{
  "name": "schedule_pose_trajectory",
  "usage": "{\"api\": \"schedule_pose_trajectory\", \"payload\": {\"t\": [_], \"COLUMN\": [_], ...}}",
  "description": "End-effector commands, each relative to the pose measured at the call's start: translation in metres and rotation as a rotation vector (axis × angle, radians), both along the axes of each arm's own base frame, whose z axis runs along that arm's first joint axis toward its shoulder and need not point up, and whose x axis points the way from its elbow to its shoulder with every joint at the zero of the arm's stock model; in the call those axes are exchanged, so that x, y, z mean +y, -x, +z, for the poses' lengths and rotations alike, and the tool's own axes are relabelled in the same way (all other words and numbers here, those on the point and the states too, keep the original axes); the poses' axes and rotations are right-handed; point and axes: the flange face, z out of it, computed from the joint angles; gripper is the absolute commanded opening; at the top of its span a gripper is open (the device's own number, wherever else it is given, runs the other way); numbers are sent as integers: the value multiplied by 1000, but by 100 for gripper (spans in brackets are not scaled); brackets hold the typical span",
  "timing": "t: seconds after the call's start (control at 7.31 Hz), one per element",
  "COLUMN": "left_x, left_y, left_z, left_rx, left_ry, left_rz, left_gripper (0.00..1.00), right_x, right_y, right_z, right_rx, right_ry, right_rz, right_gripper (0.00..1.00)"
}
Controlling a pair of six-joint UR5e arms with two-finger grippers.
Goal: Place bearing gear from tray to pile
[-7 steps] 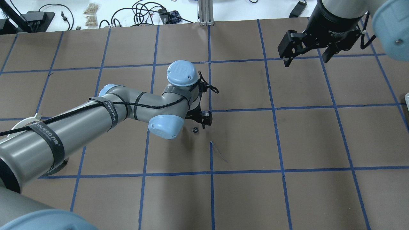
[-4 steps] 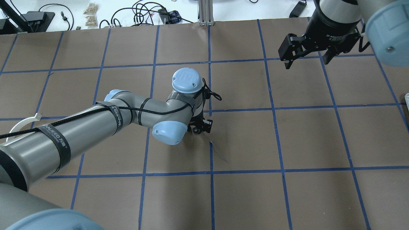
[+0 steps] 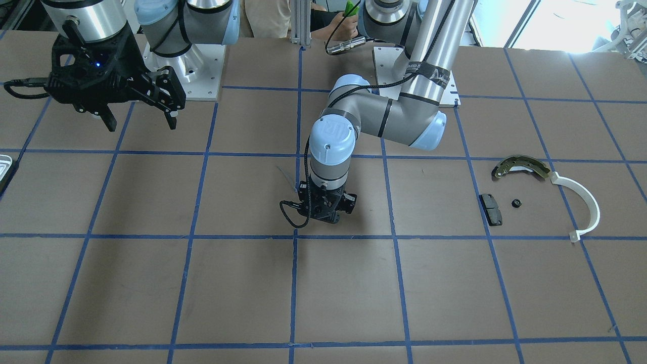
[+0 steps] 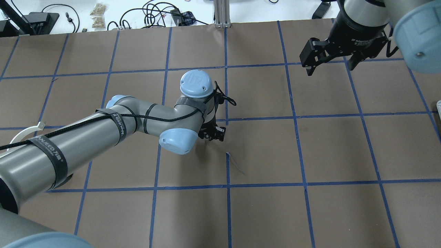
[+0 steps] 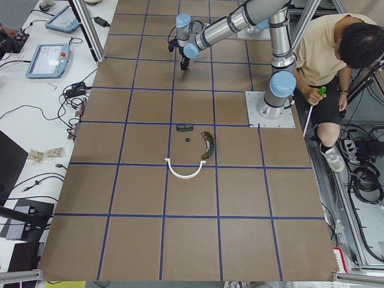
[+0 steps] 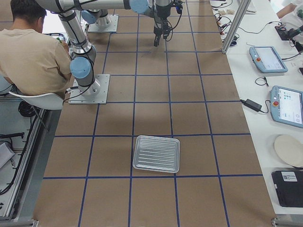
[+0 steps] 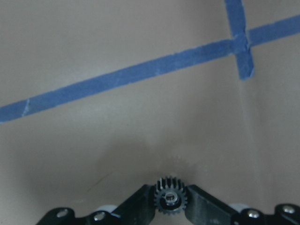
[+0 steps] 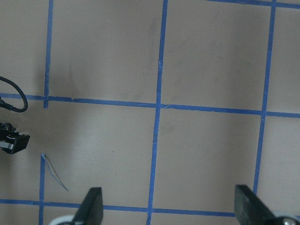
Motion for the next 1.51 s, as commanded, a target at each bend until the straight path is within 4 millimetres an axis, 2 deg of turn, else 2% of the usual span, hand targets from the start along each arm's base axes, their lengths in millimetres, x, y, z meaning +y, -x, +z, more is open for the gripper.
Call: {"api": "schedule_pose_trajectory", "payload": {"t": [0.0, 0.27, 0.41, 0.68, 0.82, 1.09, 1.23, 1.37], "left_x": [-37, -59, -56, -47, -43, -20, -10, -5], "left_y": [-68, -195, -243, -312, -364, -476, -519, -536], "left_z": [28, 50, 67, 70, 73, 69, 61, 55], "left_rx": [-8, -83, -175, -202, -178, -57, -23, 19], "left_ry": [-16, -59, -48, -76, -91, -99, -104, -85], "left_rz": [73, 189, 138, 179, 163, 123, 95, 94], "left_gripper": [0, 0, 0, 0, 0, 0, 0, 0], "right_x": [0, 1, 1, 1, 1, 2, 1, 1], "right_y": [0, 0, 0, 0, 0, -1, -1, -1], "right_z": [-1, -1, -2, -3, -3, -3, -4, -4], "right_rx": [-2, -1, -3, -3, -5, -5, -5, -6], "right_ry": [-2, -2, -5, -6, -6, -6, -6, -8], "right_rz": [-1, -1, -4, -9, -9, -7, -7, -8], "right_gripper": [100, 100, 100, 100, 100, 100, 100, 100]}}
